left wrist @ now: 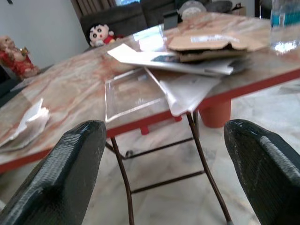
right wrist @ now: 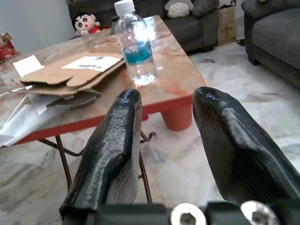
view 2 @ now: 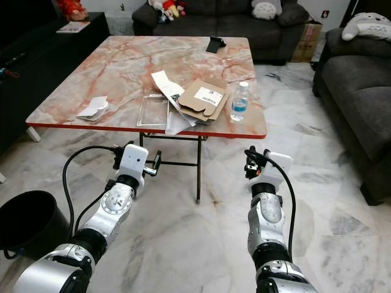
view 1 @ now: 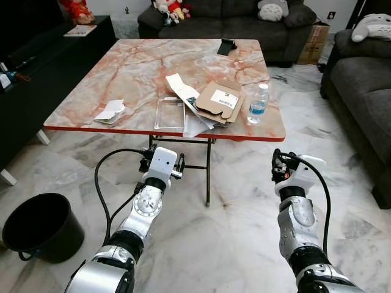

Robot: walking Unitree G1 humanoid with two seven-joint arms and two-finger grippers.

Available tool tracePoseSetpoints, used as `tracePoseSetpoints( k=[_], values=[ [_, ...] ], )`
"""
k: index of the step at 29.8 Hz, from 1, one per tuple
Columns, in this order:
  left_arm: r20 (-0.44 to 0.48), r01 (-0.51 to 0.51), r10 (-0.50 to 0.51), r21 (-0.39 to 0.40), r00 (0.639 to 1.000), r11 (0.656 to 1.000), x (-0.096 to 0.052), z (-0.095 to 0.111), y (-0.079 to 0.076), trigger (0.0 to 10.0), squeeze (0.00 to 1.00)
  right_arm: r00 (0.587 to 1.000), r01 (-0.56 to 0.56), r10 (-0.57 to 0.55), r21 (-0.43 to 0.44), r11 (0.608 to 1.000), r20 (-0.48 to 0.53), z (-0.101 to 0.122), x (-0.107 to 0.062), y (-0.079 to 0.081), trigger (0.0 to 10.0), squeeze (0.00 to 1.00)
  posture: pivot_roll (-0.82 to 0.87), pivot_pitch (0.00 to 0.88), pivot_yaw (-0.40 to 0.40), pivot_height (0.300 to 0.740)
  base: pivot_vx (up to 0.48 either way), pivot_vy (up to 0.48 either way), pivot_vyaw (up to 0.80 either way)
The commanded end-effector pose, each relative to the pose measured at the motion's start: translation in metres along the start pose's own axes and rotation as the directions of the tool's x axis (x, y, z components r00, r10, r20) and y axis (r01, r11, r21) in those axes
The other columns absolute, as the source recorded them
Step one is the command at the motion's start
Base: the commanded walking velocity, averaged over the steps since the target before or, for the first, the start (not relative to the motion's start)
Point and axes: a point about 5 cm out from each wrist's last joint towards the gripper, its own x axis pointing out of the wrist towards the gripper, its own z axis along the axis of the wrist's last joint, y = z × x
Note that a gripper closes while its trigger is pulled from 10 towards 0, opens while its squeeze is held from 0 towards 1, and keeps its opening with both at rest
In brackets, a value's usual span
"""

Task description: Picking trash to rubbish bin

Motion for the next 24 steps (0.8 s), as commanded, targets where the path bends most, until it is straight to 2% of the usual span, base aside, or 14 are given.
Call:
tracePoseSetpoints(
  k=[1, 7, 8, 12, 14, 16, 17, 20, 24],
  values=[
    [0.014, -0.01, 0.01, 0.004, 1.0, 1.0, 0.003, 0.003, 0.005, 10.0, 0.0, 1.0, -0.025, 0.025, -0.007, 1.0, 0.018, 0.009, 0.007, 0.006, 10.0, 0.0, 0.14, 0.0, -0.024, 0.74, 0.0, 0.0, 0.0],
    [0.025, -0.014, 0.013, 0.015, 1.0, 1.0, 0.007, 0.007, 0.012, 10.0, 0.0, 0.999, -0.038, 0.038, 0.005, 0.999, 0.025, 0.012, 0.011, 0.014, 10.0, 0.0, 0.15, 0.0, -0.018, 0.74, 0.0, 0.0, 0.0],
    [0.027, -0.017, 0.016, 0.025, 1.0, 1.0, 0.008, 0.008, 0.017, 10.0, 0.0, 0.999, -0.047, 0.047, 0.018, 0.999, 0.012, 0.007, 0.009, 0.02, 10.0, 0.0, 0.18, 0.0, -0.011, 0.74, 0.0, 0.0, 0.0],
    [0.022, -0.021, 0.02, 0.042, 1.0, 0.999, 0.007, 0.007, 0.022, 10.0, 0.0, 0.998, -0.059, 0.06, 0.031, 0.998, -0.006, 0.002, 0.008, 0.029, 10.0, 0.0, 0.18, 0.0, 0.003, 0.74, 0.0, 0.0, 0.0],
    [0.027, -0.016, 0.014, 0.07, 1.0, 0.997, 0.007, 0.008, 0.022, 10.0, 0.0, 0.998, -0.062, 0.063, 0.033, 0.998, -0.01, 0.002, 0.008, 0.031, 10.0, 0.0, 0.19, 0.0, 0.01, 0.74, 0.0, 0.0, 0.0],
    [0.038, -0.004, -0.002, 0.141, 0.999, 0.99, 0.009, 0.011, 0.023, 10.0, 0.0, 0.997, -0.075, 0.075, 0.037, 0.997, -0.012, 0.002, 0.009, 0.035, 10.0, 0.0, 0.19, 0.0, 0.021, 0.74, 0.0, 0.0, 0.0],
    [0.038, -0.004, -0.002, 0.141, 0.999, 0.99, 0.009, 0.011, 0.023, 10.0, 0.0, 0.997, -0.075, 0.075, 0.037, 0.997, -0.012, 0.002, 0.009, 0.035, 10.0, 0.0, 0.19, 0.0, 0.021, 0.74, 0.0, 0.0, 0.0],
    [0.037, -0.014, 0.006, 0.219, 0.999, 0.976, 0.013, 0.014, 0.028, 10.0, 0.0, 0.997, -0.077, 0.078, 0.047, 0.996, -0.012, 0.003, 0.01, 0.039, 10.0, 0.0, 0.2, 0.0, 0.031, 0.74, 0.0, 0.0, 0.0],
    [0.041, -0.026, 0.016, 0.256, 0.999, 0.966, 0.016, 0.017, 0.032, 10.0, 0.0, 0.996, -0.086, 0.086, 0.051, 0.995, -0.011, 0.003, 0.01, 0.043, 10.0, 0.0, 0.2, 0.0, 0.031, 0.74, 0.27, 0.0, 0.0]
  ],
)
